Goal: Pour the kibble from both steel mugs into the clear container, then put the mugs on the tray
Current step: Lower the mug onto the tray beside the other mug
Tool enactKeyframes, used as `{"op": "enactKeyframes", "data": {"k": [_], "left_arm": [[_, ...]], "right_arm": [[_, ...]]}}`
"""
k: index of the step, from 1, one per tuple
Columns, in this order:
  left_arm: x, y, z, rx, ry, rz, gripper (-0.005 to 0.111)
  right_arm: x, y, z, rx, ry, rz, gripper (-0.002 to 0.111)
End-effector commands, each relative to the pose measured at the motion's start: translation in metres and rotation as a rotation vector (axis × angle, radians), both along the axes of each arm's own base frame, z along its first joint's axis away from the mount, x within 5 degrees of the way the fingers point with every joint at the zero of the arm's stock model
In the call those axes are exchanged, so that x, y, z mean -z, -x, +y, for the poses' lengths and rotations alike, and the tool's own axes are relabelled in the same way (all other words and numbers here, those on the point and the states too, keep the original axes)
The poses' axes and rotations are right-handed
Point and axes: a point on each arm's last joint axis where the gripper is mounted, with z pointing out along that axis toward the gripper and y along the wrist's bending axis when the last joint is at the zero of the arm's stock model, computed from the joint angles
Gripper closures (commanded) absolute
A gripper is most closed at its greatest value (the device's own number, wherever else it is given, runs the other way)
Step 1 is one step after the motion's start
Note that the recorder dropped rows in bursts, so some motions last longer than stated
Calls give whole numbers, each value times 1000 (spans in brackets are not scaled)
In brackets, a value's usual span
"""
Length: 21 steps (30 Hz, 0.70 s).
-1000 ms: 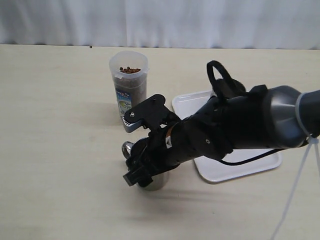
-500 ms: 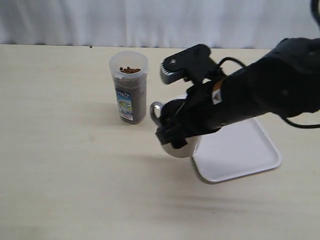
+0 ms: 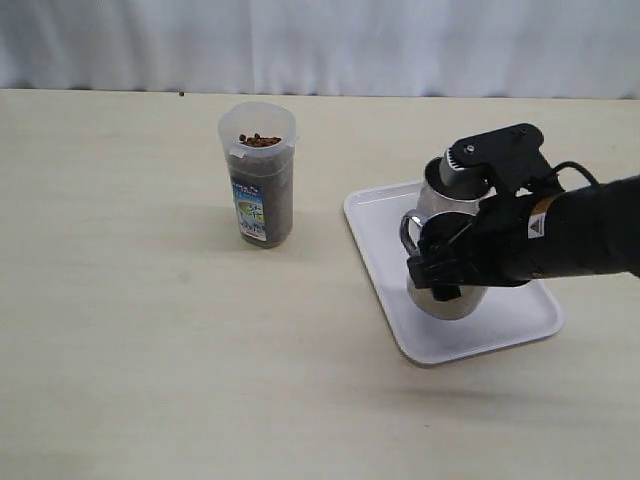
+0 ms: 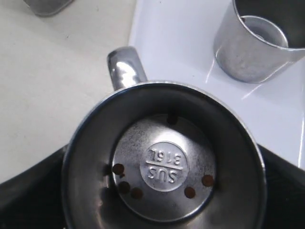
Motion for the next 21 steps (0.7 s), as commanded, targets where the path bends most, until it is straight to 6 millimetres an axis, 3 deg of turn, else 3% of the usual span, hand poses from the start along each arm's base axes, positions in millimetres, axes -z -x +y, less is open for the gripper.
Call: {"op": "enactKeyframes", "data": {"k": [1,6,8,11,12,13,16,19,21], "left_arm": [[0,0,0,3,5,-11,107],[0,0,0,3,5,-11,107],[0,0,0,3,5,-11,107],[0,0,0,3,5,-11,107],[0,0,0,3,5,-11,107],[0,0,0,3,5,-11,107],[0,0,0,3,5,-11,107],[0,0,0,3,5,-11,107],[0,0,0,3,5,-11,107]], "right_arm": [[14,-2,0,-4,5,-2,103],[42,-9,3,-5,31,59,102],[46,-11,4,-3,29,59,94],[47,-12,4,-3,29,59,73],[44,-11,4,-3,25,51,53],[43,-11,4,-3,23,48,41],[33,-8,2,-2,20,39,15],[14,-1,-1,-3,11,16,10],[-23,17,-7,18,-47,-39,10]]}}
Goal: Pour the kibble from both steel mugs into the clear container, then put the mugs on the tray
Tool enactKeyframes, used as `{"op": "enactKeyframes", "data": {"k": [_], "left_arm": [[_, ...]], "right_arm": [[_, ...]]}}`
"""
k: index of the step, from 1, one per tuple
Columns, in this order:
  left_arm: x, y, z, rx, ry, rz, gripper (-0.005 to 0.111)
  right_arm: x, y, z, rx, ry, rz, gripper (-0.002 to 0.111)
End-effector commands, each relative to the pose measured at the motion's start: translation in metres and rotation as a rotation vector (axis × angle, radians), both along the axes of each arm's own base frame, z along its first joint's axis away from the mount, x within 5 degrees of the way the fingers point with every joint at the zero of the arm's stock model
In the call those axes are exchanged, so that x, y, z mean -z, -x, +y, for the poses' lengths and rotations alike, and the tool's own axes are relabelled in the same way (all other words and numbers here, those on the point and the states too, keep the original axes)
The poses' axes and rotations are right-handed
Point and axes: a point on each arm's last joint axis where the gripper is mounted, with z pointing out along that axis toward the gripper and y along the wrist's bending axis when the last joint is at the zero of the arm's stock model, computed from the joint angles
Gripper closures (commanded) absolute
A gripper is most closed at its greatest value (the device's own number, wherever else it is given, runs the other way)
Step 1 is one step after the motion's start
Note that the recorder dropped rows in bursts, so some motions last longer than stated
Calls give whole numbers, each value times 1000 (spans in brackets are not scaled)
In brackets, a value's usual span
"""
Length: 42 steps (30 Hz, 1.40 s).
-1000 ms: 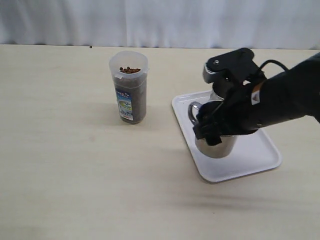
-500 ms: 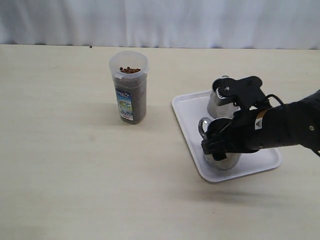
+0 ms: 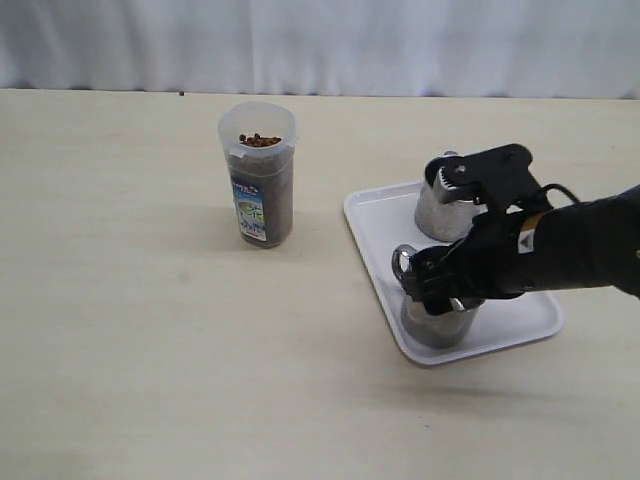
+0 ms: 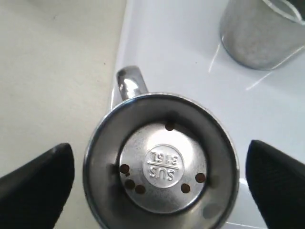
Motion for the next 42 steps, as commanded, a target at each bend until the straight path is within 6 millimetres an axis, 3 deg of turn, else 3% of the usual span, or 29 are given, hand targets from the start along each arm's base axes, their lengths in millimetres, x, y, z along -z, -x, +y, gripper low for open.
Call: {"op": "enactKeyframes", "data": {"k": [1,3,5,6,7,8,9,18,22,27,33,38,39,42], "left_arm": [[0,0,0,3,5,-11,107],[0,0,0,3,5,-11,107],[0,0,0,3,5,-11,107],[0,0,0,3,5,-11,107],[0,0,0,3,5,-11,107],[0,0,0,3,5,-11,107],[0,0,0,3,5,-11,107],[0,0,0,3,5,-11,107],[0,0,0,3,5,-11,107],[0,0,0,3,5,-11,107],[0,0,0,3,5,-11,107],[0,0,0,3,5,-11,107],[0,0,0,3,5,-11,107],[0,0,0,3,5,-11,107]], "right_arm": [[-50,24,-10,23,-71,-77,10],[-77,50,-21,37,-138,-147,14],[-87,81,-35,43,-195,-230,36],[-90,98,-43,74,-283,-310,57],[-92,107,-47,85,-331,-352,71],[-96,123,-54,86,-387,-435,94],[-100,133,-59,83,-419,-488,103],[-128,194,-88,51,-610,-836,103],[-132,211,-96,48,-657,-932,103],[-135,216,-102,264,-665,-1009,103],[-134,213,-110,547,-498,-1110,103],[-92,194,-118,599,-461,-1183,103],[-71,188,-120,578,-368,-1178,103],[-39,182,-120,548,-225,-1040,103]]}}
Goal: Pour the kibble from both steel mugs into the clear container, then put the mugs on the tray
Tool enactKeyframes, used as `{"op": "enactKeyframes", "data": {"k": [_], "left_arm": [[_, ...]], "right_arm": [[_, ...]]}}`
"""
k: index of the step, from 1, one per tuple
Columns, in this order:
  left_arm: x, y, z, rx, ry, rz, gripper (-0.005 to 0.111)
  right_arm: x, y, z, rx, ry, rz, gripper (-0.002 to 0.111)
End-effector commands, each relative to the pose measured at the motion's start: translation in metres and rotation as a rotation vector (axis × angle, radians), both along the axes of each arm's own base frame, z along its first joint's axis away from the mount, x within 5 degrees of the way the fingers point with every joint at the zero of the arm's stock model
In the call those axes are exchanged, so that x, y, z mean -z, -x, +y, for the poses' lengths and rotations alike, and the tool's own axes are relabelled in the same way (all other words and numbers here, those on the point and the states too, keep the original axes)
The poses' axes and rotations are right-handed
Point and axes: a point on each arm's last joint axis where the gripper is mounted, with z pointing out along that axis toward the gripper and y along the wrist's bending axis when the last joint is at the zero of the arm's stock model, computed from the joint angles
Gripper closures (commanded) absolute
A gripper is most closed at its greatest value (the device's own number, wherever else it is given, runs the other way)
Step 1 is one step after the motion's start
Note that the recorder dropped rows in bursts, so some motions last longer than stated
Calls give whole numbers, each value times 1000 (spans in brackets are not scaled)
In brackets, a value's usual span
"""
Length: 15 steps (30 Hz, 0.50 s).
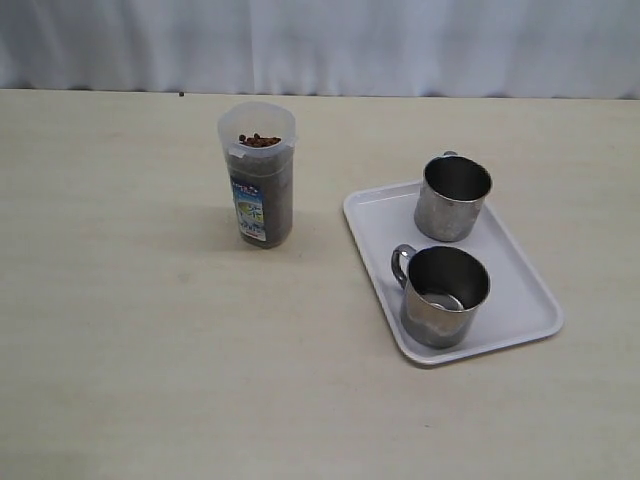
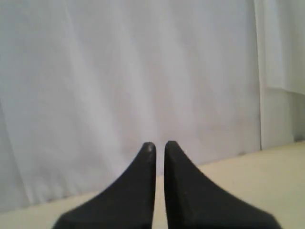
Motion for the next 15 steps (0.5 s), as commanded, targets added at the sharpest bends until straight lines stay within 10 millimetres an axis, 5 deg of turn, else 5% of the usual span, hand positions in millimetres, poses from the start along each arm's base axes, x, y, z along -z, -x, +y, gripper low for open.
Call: {"op": "enactKeyframes", "data": {"k": [1,15], "left_arm": [[0,0,0,3,5,-11,107],[0,0,0,3,5,-11,107]], "right_arm": [[32,-3,0,5,98,232,103],[37,-3,4,-83,138,286,103]]}}
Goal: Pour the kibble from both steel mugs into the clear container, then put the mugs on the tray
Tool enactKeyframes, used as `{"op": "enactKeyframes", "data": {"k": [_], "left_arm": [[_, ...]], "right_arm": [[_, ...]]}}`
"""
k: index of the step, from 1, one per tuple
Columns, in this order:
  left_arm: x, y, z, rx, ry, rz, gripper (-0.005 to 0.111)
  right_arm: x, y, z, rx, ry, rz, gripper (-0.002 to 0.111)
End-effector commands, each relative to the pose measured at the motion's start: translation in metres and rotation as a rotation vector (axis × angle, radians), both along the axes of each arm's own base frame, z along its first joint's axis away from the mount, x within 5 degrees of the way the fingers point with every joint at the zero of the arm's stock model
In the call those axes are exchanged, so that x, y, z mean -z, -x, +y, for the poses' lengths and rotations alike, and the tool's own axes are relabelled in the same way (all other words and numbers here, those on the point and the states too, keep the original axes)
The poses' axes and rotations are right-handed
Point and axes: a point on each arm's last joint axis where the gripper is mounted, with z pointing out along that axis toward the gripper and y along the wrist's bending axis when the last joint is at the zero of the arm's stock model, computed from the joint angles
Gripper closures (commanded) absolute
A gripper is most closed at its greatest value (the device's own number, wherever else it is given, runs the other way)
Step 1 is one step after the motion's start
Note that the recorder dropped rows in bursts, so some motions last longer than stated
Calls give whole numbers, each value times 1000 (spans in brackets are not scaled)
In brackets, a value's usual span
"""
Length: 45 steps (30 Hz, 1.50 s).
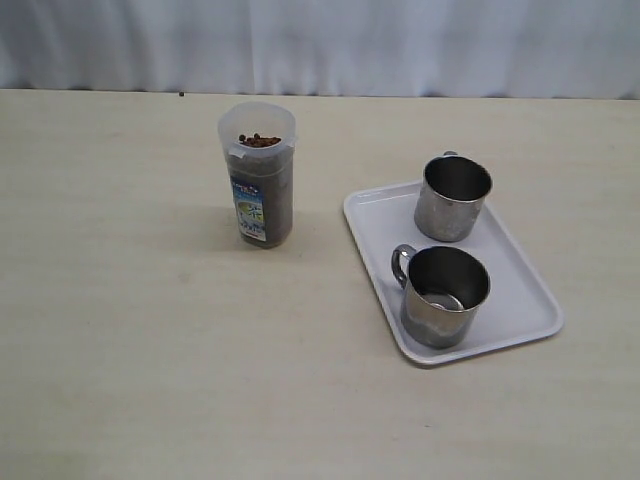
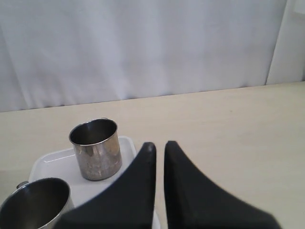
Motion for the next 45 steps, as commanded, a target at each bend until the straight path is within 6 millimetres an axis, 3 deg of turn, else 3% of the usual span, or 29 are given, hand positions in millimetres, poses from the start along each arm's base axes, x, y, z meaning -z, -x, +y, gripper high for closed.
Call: {"op": "enactKeyframes", "data": {"k": [1,45], "left_arm": [[0,0,0,3,5,-11,107],[0,0,0,3,5,-11,107]], "right_arm": [[0,0,0,-3,25,-7,103],[1,0,0,-5,-9,-6,103]]}}
